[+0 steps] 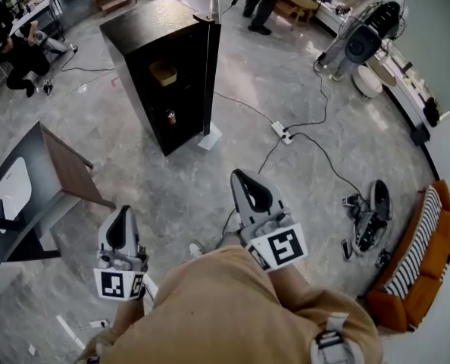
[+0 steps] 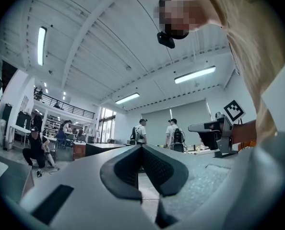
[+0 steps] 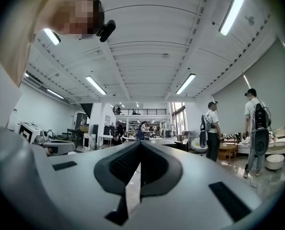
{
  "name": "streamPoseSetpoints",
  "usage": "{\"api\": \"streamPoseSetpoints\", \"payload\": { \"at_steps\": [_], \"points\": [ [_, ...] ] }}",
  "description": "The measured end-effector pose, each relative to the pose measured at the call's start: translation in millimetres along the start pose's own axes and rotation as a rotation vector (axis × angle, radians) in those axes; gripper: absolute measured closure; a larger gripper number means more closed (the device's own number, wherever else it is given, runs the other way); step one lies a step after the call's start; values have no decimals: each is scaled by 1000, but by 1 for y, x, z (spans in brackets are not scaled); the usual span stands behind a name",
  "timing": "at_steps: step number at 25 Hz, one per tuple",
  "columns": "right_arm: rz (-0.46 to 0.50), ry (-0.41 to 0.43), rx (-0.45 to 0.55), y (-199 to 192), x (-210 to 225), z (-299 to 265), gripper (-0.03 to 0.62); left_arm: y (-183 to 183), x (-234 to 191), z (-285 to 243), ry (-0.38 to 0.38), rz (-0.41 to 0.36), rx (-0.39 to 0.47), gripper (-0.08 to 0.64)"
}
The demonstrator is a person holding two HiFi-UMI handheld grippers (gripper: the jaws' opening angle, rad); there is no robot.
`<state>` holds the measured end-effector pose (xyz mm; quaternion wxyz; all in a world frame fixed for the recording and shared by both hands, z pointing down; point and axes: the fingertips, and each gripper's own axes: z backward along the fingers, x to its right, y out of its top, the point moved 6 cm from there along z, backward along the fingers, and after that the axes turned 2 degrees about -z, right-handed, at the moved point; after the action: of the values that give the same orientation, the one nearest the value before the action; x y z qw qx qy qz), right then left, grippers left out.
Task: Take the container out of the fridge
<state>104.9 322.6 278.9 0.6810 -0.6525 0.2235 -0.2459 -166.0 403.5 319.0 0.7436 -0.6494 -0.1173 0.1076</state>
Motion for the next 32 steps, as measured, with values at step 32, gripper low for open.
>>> {"api": "streamPoseSetpoints", "payload": {
  "at_steps": [32],
  "points": [
    [-50, 75, 9, -23, 126, -149, 592, -45, -38, -178, 32, -22, -63, 560]
  ]
}}
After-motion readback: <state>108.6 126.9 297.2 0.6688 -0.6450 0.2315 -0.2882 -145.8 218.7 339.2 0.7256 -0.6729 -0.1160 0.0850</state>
